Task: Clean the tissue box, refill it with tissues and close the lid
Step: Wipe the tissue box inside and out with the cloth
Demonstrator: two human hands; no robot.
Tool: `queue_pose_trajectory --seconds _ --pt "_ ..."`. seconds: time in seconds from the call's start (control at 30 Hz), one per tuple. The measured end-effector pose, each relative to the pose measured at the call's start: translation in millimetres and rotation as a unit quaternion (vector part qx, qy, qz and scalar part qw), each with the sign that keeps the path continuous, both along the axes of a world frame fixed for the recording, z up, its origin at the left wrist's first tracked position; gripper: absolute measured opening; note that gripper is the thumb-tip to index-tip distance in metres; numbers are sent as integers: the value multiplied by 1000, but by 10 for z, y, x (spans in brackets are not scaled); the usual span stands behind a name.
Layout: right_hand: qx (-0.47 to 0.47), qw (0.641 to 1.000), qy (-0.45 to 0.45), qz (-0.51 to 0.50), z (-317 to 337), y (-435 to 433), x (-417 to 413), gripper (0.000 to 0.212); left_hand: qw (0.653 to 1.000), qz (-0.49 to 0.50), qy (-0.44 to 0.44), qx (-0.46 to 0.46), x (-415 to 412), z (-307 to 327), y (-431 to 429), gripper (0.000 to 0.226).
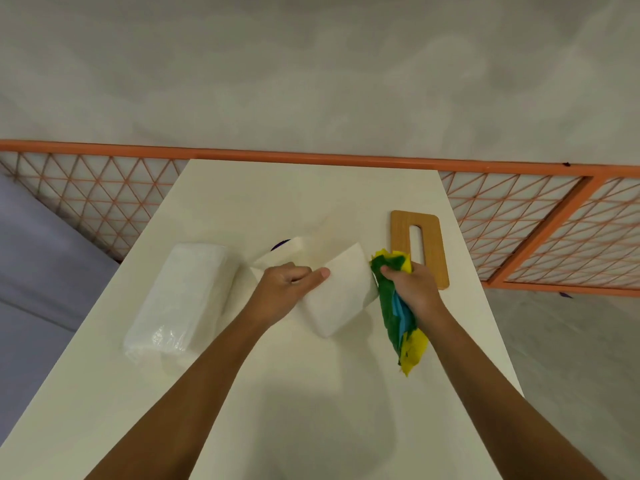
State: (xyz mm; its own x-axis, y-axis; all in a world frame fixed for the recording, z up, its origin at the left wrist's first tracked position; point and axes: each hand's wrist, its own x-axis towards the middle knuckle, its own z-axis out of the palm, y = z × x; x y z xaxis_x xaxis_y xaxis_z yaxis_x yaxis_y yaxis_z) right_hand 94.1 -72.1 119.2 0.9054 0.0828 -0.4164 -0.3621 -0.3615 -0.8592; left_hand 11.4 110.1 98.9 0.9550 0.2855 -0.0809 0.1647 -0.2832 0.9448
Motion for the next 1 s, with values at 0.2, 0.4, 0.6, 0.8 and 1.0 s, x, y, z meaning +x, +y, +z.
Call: queue_pose_trajectory --seconds 0.2,0.4,0.6,0.8,1.0 --pt "44 994 92 -30 -274 -234 -37 24 939 -187 49 284 -91 -213 -110 51" --pt "6 994 105 -23 -510 -291 -49 19 836 -250 -30 487 -246 -519 20 52" --pt "-3 994 105 -4 -643 -268 -67 14 806 -244 54 537 -382 -497 114 68" --pt "-12 996 87 5 -734 -213 -107 12 821 -195 161 512 -198 -411 -348 66" --pt "-10 997 78 -4 -861 -199 -205 25 896 -99 178 394 -173 -609 -795 46"
